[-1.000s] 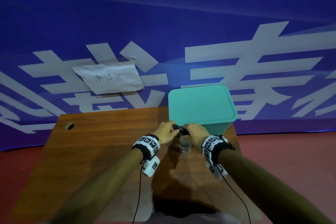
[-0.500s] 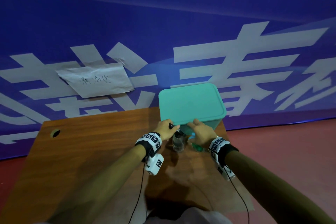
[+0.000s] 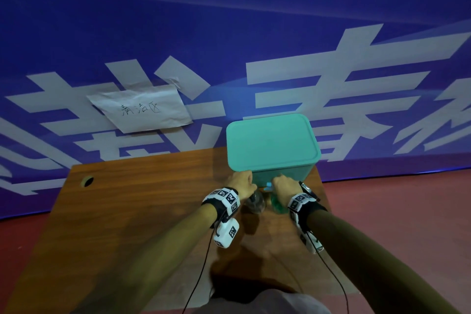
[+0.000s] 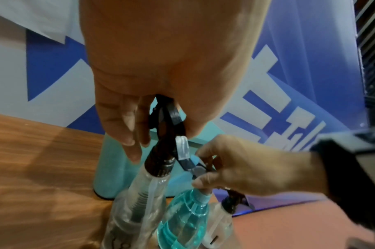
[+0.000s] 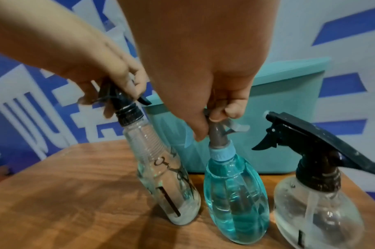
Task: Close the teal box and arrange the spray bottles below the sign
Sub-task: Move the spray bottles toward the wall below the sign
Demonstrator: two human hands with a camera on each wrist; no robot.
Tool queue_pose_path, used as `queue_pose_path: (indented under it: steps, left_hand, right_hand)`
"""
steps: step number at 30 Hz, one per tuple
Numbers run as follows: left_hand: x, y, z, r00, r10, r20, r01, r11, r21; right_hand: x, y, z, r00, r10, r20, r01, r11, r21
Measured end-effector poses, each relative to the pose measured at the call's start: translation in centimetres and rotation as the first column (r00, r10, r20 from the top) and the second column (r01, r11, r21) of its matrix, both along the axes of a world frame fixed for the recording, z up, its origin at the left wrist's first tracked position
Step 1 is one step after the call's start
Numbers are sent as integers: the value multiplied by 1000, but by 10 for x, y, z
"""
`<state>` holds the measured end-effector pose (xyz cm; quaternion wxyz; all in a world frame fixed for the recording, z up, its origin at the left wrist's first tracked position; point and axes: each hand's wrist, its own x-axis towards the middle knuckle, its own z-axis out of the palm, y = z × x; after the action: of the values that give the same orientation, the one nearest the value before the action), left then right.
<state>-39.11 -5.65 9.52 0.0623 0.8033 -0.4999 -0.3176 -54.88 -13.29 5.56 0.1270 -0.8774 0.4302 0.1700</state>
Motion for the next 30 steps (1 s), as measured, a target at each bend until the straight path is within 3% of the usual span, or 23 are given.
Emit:
queue_pose_path:
  steps: [5, 9, 13, 20, 30]
  left_hand:
    - [-10, 6, -5, 1000, -19, 6, 19, 999, -41]
    - [-17, 7, 0, 996, 89, -21, -89, 995, -38]
    - [-21, 10, 4, 999, 46, 15, -45, 998, -42]
    - [-17, 21, 2, 999, -30, 44, 31, 999, -27]
    - [57, 68, 0, 983, 163, -81, -165, 986, -9]
  right_hand:
    - [-10, 1, -8, 984, -112, 137, 100, 991, 93]
    - [-16, 7, -16, 997, -35, 65, 31, 998, 58]
    - [-18, 11, -17, 999, -30, 15, 29, 998, 53]
    - [-16, 21, -17, 989, -107, 102, 93, 987, 131]
    - [28, 53, -15, 984, 78, 160, -91, 993, 74]
